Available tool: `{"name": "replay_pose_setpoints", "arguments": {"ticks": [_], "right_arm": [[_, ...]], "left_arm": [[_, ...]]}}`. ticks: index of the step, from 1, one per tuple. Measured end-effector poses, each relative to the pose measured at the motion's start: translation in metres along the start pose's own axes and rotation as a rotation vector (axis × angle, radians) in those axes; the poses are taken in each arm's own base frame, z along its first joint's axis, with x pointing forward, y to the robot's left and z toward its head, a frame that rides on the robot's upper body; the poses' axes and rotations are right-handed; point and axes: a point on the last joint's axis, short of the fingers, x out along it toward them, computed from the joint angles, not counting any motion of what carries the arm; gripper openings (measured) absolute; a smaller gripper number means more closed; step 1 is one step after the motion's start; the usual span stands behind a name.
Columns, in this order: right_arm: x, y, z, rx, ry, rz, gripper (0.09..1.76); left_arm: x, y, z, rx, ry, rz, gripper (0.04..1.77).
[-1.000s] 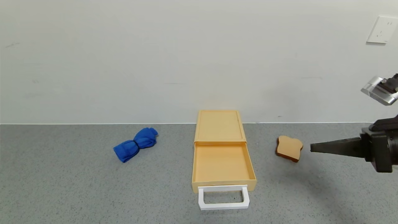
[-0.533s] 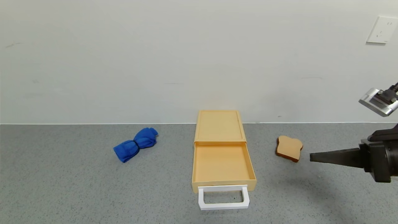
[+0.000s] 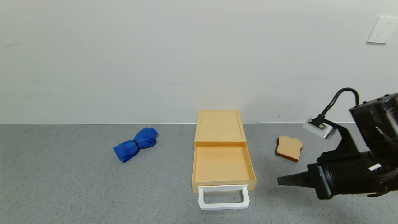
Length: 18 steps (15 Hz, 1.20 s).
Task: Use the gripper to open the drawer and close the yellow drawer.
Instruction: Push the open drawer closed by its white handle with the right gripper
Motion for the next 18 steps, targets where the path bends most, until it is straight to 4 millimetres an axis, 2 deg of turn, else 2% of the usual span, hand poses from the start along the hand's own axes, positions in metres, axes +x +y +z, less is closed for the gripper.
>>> {"name": "replay_pose_setpoints", "arguments": {"ticks": [6,10,15,18], "right_arm": [[0.064,0.020,-0.013,-0.055,0.187,-0.023,0.12],[0.105,0.036,-0.022,-0.122,0.255,-0.104,0.12],[0.143,0.052,-0.024,-0.093,0.273,-0.162,0.12],[0.164,0.058,-0.032,-0.099,0.303,-0.191,0.12]], "left_arm": [[0.000,0.000,0.000,0.000,0.000,0.000,1.72],[0.000,0.000,0.000,0.000,0.000,0.000,1.72],[0.000,0.000,0.000,0.000,0.000,-0.001,1.72],[0.000,0.000,0.000,0.000,0.000,-0.001,1.72]]}}
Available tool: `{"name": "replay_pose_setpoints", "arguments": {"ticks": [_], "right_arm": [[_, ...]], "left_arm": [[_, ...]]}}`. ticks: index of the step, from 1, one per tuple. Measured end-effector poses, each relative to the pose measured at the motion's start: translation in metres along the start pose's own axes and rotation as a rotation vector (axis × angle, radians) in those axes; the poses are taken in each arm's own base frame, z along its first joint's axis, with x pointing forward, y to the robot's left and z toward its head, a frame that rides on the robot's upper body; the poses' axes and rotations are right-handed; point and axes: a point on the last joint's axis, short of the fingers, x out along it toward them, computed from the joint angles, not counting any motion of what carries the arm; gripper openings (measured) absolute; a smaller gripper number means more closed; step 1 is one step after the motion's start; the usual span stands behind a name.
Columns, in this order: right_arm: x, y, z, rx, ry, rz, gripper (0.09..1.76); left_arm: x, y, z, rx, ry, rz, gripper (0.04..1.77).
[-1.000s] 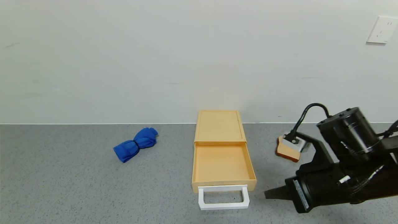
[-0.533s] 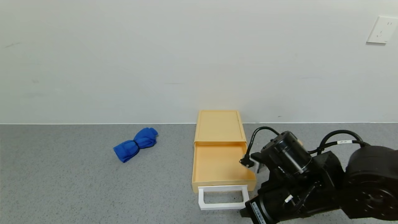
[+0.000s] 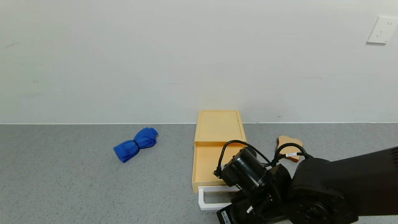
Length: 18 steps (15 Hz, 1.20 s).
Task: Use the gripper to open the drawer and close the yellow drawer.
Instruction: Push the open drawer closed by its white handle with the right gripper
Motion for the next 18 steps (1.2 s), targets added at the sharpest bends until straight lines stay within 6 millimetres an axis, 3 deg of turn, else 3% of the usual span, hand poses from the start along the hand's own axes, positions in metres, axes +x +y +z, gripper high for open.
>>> {"name": "replay_pose_setpoints", "arguments": {"ticks": [7,18], "right_arm": [[0.038,0.013,0.004,0.037,0.009,-0.089,0.12],[0.049,0.018,0.019,0.039,-0.048,-0.129,0.12]], "left_arm": [[0.000,0.000,0.000,0.000,0.000,0.000,1.72],[0.000,0.000,0.000,0.000,0.000,0.000,1.72]]}}
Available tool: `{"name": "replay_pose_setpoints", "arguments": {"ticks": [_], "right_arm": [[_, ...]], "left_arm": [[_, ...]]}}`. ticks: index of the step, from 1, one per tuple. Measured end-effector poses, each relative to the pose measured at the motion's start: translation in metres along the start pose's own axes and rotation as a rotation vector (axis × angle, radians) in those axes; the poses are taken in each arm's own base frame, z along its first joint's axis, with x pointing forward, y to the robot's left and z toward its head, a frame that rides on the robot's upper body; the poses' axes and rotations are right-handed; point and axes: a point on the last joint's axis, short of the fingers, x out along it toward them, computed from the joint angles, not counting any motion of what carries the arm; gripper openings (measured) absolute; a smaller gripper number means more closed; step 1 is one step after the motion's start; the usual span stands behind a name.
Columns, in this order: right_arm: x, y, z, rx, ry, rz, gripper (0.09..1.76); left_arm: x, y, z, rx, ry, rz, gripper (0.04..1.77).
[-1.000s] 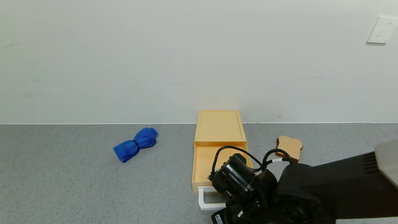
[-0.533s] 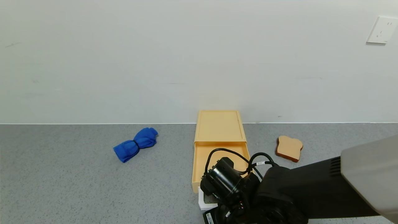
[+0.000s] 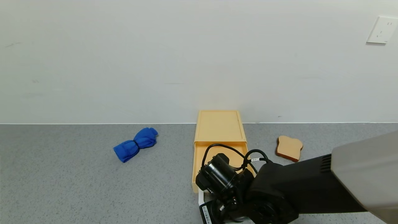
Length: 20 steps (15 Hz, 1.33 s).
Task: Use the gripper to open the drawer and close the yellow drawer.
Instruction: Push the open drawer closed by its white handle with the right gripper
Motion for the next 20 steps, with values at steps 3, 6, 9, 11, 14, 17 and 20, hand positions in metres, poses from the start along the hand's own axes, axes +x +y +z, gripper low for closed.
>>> {"name": "replay_pose_setpoints", "arguments": {"ticks": [3,6,9,11,14,17,20], "right_arm": [[0.001,-0.001,0.005,0.005,-0.017,-0.012,0.12],[0.003,-0.001,0.006,0.007,-0.020,-0.016,0.12],[0.003,-0.003,0.008,0.010,-0.024,-0.017,0.12],[0.003,-0.004,0.010,0.011,-0.030,-0.020,0.12],[0.002,-0.006,0.015,0.008,-0.053,-0.032,0.12],[0.003,-0.009,0.021,0.001,-0.074,-0.054,0.12],[0.003,-0.013,0.025,-0.007,-0.082,-0.059,0.12]], "left_arm": [[0.000,0.000,0.000,0.000,0.000,0.000,1.72],[0.000,0.000,0.000,0.000,0.000,0.000,1.72],[0.000,0.000,0.000,0.000,0.000,0.000,1.72],[0.000,0.000,0.000,0.000,0.000,0.000,1.72],[0.000,0.000,0.000,0.000,0.000,0.000,1.72],[0.000,0.000,0.000,0.000,0.000,0.000,1.72],[0.000,0.000,0.000,0.000,0.000,0.001,1.72]]}}
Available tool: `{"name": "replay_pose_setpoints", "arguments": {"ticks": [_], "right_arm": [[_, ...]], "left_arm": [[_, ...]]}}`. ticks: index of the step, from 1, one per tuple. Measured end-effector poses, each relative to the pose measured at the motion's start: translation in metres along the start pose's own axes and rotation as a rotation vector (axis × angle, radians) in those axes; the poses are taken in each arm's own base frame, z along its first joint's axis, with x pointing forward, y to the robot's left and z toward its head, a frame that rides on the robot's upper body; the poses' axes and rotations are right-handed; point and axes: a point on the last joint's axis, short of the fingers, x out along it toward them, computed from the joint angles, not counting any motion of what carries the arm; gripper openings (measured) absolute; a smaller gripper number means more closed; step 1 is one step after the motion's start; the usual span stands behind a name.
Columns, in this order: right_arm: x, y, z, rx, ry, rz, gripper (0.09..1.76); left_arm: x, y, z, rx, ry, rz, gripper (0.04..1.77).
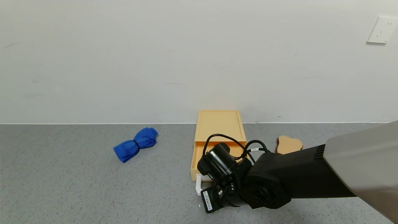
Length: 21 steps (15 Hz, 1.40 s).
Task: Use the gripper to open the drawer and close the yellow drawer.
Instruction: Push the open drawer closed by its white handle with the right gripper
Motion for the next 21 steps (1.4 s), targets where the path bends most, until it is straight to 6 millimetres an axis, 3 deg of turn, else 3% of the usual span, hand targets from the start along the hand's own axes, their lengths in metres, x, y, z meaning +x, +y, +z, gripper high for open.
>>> {"name": "replay_pose_setpoints", "arguments": {"ticks": [10,21], "right_arm": [[0.005,-0.023,0.022,0.029,-0.044,-0.028,0.12],[0.023,-0.052,0.052,0.063,-0.096,-0.060,0.12]], "left_arm": [[0.000,0.000,0.000,0.000,0.000,-0.001,1.72],[0.000,0.000,0.000,0.000,0.000,-0.001,1.72]]}}
